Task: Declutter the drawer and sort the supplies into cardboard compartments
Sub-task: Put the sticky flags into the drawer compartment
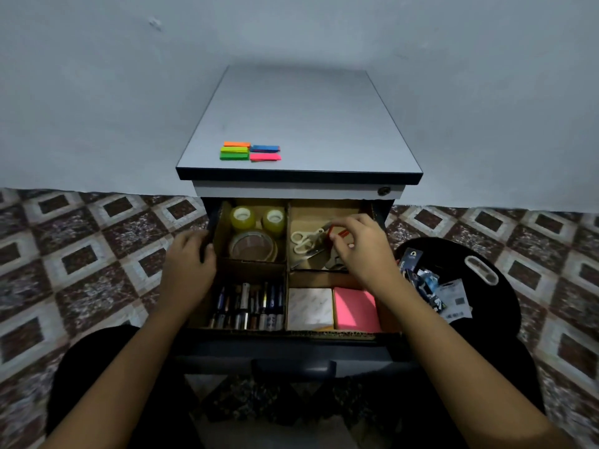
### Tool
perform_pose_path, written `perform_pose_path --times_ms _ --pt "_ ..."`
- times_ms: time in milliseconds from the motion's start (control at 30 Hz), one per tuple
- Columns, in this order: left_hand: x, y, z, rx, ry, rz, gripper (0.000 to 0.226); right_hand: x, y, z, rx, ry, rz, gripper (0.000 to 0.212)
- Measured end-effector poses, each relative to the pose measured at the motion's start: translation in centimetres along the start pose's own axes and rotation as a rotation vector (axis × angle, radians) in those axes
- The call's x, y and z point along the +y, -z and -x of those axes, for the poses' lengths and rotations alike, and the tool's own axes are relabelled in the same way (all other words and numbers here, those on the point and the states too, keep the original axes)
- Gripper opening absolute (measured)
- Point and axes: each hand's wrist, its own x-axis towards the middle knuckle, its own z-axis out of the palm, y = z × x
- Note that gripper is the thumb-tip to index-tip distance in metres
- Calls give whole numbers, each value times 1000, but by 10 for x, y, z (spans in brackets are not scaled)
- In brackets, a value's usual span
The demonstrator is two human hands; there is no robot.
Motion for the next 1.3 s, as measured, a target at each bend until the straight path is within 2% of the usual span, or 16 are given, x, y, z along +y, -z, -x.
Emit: perform_pose_path --times_ms 200,500,633,900,1300 --pt "-15 -11 -2 -114 109 25 41 -39 6 -51 -59 162 -40 32" --pt "-15 -10 1 -82 131 111 43 -81 1 -136 -110 320 185 32" --pt "-17 -11 -1 -74 145 121 43 -90 -2 -153 -188 350 238 35" --pt "-18 -12 -2 -63 139 160 42 -96 -6 -163 -234 379 277 35" --pt "-17 -13 -2 -68 143 163 43 -97 -12 -161 -169 371 283 34"
